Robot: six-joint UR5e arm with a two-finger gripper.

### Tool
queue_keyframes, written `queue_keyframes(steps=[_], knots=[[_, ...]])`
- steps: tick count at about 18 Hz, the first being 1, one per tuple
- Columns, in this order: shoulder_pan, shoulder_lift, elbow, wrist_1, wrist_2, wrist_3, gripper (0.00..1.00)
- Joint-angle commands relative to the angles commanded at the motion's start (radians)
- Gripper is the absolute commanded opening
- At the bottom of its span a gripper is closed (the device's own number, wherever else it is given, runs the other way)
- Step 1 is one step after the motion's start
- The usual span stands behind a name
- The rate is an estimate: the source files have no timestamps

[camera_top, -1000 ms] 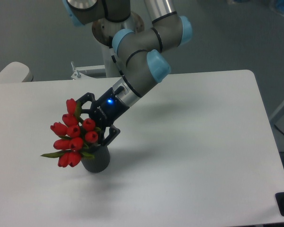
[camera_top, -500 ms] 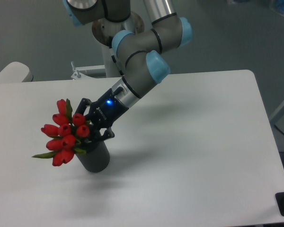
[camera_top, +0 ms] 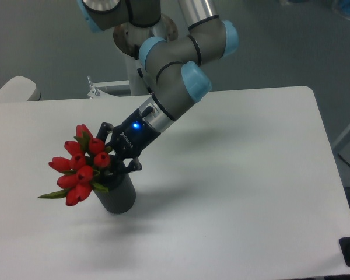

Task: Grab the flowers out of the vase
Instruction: 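Lift the gripped tulips straight up out of the grey vase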

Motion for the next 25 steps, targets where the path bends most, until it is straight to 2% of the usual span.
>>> queue_keyframes(steps=[4, 9, 15, 20, 25], knots=[[0.011, 0.018, 0.02, 0.0, 0.002, -0.076, 0.36], [0.022, 0.041, 0.077, 0.0, -0.002, -0.221, 0.36], [0.023, 0.078, 0.081, 0.002, -0.037, -0.299, 0.36], [0.034, 0.083, 0.1, 0.002, -0.044, -0.36, 0.36], [0.095, 0.081, 0.136, 0.002, -0.159, -0.405, 0.36]])
